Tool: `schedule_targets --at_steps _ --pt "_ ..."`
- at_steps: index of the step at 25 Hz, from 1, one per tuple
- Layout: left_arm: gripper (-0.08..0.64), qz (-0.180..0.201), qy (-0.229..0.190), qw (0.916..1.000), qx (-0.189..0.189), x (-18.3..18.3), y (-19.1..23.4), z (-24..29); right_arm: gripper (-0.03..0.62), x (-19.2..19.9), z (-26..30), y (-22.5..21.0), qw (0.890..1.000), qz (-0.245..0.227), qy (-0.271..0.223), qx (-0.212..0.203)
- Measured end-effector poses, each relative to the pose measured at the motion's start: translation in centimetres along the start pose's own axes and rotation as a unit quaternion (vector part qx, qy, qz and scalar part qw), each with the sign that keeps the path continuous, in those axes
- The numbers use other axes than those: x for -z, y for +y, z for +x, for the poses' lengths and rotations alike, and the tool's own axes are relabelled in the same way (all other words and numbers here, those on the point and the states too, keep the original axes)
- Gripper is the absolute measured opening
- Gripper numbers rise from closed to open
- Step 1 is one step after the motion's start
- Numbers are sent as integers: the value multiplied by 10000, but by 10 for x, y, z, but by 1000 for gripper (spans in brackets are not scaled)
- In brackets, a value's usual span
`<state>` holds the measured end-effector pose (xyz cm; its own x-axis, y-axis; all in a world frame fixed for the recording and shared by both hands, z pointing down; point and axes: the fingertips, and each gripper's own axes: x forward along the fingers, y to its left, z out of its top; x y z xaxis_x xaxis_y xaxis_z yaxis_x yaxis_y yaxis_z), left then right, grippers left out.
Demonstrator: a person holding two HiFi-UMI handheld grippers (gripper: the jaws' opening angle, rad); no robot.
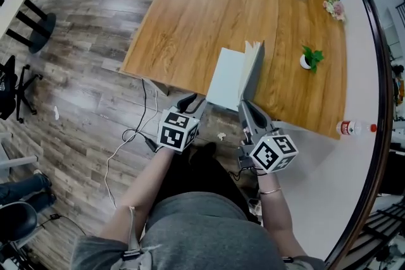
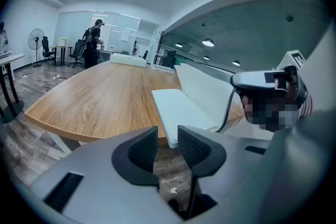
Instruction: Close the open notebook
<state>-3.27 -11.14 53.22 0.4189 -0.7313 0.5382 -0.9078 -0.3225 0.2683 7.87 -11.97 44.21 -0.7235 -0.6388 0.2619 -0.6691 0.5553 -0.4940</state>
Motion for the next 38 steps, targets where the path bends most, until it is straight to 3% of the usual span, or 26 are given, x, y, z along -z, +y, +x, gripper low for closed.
schedule_targets --at_steps 18,38 --pt "126 -366 -63 9987 -360 12 22 -16 11 44 48 12 9948 -355 930 -234" --pt "126 -661 -45 9962 -569 27 47 -29 17 88 85 6 9759 -990 1937 160"
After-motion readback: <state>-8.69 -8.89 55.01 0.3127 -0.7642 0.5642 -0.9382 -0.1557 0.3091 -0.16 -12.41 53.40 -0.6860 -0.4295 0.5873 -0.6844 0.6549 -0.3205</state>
